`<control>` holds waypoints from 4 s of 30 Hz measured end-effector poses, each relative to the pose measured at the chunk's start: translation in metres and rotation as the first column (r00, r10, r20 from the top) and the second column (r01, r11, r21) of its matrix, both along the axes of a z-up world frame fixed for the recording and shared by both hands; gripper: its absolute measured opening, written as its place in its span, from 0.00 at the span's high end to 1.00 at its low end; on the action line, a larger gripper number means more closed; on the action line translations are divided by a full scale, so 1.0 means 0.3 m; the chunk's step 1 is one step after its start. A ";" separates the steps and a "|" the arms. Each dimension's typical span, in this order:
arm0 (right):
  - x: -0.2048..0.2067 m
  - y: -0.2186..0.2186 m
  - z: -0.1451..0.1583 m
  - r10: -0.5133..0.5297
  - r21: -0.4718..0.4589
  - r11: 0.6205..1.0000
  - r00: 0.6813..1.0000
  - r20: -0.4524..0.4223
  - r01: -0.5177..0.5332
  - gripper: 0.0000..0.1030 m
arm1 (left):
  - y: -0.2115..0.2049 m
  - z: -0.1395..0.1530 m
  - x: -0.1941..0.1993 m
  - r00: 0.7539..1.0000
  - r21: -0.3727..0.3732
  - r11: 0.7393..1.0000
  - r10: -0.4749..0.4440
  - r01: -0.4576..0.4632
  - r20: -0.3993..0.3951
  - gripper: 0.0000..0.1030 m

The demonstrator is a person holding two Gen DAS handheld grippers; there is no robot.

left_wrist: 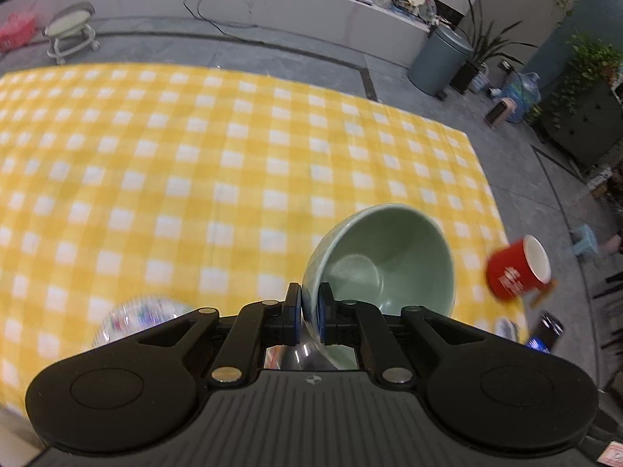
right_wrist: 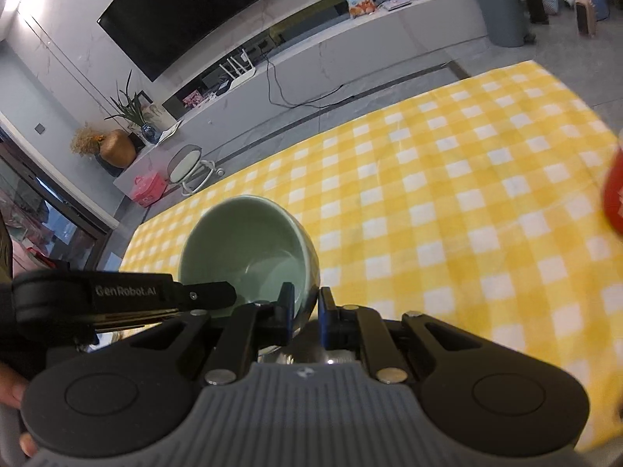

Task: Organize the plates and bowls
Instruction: 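Lift the pale green bowl and lower it into the orange bowl, then grasp the rim of the nested bowl stack with both grippers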

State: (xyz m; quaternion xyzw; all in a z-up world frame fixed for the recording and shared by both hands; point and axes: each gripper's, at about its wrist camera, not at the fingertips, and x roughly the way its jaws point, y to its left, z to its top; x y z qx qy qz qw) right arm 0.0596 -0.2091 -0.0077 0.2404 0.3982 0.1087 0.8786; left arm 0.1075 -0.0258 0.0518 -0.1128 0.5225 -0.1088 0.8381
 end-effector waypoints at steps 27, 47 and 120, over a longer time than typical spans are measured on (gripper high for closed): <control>-0.130 -0.043 -0.217 -0.100 0.029 0.994 0.987 -0.125 0.105 0.93 | -0.062 -0.208 -0.040 0.975 0.038 0.998 -0.031 0.040 -0.221 0.89; -0.139 -0.006 -0.192 -0.093 -0.057 0.994 0.991 -0.097 0.088 0.87 | -0.044 -0.198 -0.052 0.972 0.009 0.998 -0.062 0.066 -0.225 0.85; -0.045 -0.141 -0.424 -0.181 0.341 0.887 0.914 -0.363 0.311 0.32 | 0.128 -0.459 -0.093 0.983 -0.373 0.911 0.140 -0.174 -0.115 0.35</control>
